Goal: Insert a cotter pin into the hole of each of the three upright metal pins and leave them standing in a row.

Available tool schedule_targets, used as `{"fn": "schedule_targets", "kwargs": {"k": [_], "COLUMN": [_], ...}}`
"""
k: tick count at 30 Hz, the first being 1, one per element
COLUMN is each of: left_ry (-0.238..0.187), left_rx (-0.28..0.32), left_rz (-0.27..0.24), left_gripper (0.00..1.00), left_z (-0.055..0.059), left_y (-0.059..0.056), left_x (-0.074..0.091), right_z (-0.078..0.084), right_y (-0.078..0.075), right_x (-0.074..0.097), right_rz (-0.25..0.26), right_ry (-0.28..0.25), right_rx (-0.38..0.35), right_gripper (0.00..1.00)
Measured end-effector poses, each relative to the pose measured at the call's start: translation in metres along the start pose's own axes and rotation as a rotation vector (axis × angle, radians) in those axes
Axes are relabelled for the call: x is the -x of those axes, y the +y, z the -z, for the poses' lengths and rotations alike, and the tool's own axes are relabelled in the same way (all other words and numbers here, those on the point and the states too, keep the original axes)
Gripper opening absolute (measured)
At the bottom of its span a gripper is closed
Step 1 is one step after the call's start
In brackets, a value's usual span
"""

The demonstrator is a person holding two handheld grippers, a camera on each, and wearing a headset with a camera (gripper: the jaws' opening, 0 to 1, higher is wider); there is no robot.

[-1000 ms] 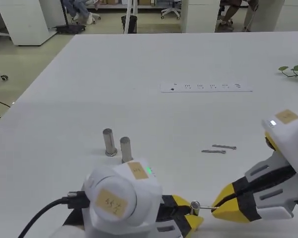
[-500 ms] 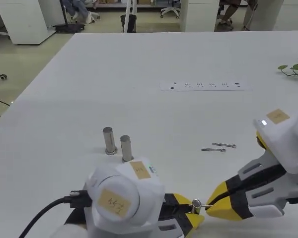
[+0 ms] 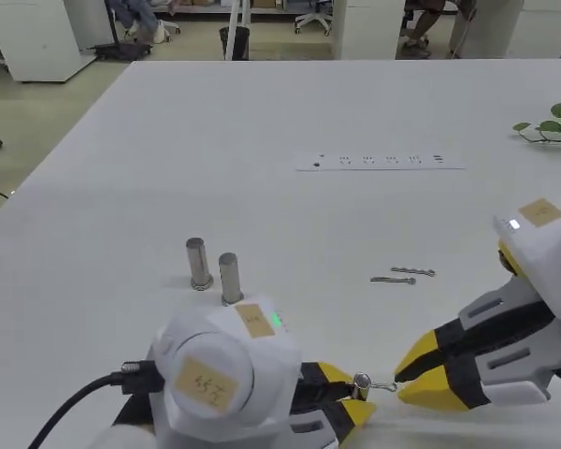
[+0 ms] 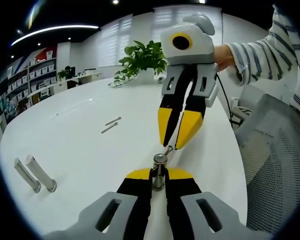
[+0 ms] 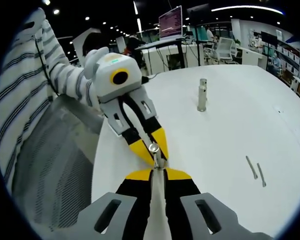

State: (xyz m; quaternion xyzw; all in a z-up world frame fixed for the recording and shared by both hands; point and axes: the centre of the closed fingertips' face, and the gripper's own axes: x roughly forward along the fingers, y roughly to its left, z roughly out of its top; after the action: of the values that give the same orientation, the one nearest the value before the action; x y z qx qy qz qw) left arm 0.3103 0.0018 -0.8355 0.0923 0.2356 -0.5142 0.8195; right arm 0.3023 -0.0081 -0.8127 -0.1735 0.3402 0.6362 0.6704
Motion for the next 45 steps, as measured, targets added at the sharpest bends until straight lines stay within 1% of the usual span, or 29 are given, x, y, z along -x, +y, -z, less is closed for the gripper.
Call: {"fn": "schedule_targets", "kwargs": {"k": [9, 10, 11, 19, 26, 29, 31, 36, 38, 40, 43, 45], "left_ry": [0.000, 0.001, 0.001, -0.006, -0.026, -0.035, -0.046, -0.063, -0.066, -0.066, -0.064, -0.064], "left_rx": [0.000, 0.000, 0.000, -0.002, 0.028, 0.050, 0.076, 0.098, 0.097, 0.078, 0.067, 0.065], "left_rz": [0.000, 0.001, 0.002, 0.004, 0.012, 0.013, 0.017, 0.017, 0.019, 0.019, 0.020, 0.020], "left_gripper": [0.08, 0.08, 0.08, 0.08, 0.08, 0.08, 0.08, 0.08, 0.08, 0.08, 0.08, 0.08], "left_z": [0.001, 0.001, 0.001, 0.001, 0.001, 0.001, 0.001, 0.002, 0.002, 0.002, 0.002, 0.002], "left_y": [0.000, 0.000, 0.000, 0.000, 0.000, 0.000, 0.000, 0.001, 0.001, 0.000, 0.000, 0.000], "left_x": [0.001, 0.001, 0.001, 0.001, 0.001, 0.001, 0.001, 0.002, 0.002, 0.002, 0.002, 0.002], "right_z": [-0.006, -0.007, -0.007, -0.008, -0.008, -0.009, -0.010, -0.013, -0.014, -0.014, -0.013, -0.013], "right_y": [0.004, 0.002, 0.001, -0.001, 0.000, -0.001, -0.001, -0.001, -0.002, -0.002, -0.003, -0.004], "right_x": [-0.004, -0.004, -0.004, -0.005, -0.008, -0.009, -0.010, -0.011, -0.011, -0.011, -0.011, -0.010], "right_rz": [-0.004, 0.013, 0.015, 0.014, 0.012, 0.011, 0.008, 0.009, 0.012, 0.012, 0.021, 0.032], "right_ry": [-0.021, -0.024, -0.025, -0.028, -0.029, -0.034, -0.038, -0.050, -0.062, -0.070, -0.078, -0.083], "right_rx": [-0.003, 0.003, 0.006, -0.002, -0.005, -0.010, -0.016, -0.022, -0.024, -0.034, -0.037, -0.033], "right_gripper": [0.05, 0.04, 0.04, 0.03, 0.03, 0.03, 0.03, 0.03, 0.04, 0.04, 0.06, 0.08]}}
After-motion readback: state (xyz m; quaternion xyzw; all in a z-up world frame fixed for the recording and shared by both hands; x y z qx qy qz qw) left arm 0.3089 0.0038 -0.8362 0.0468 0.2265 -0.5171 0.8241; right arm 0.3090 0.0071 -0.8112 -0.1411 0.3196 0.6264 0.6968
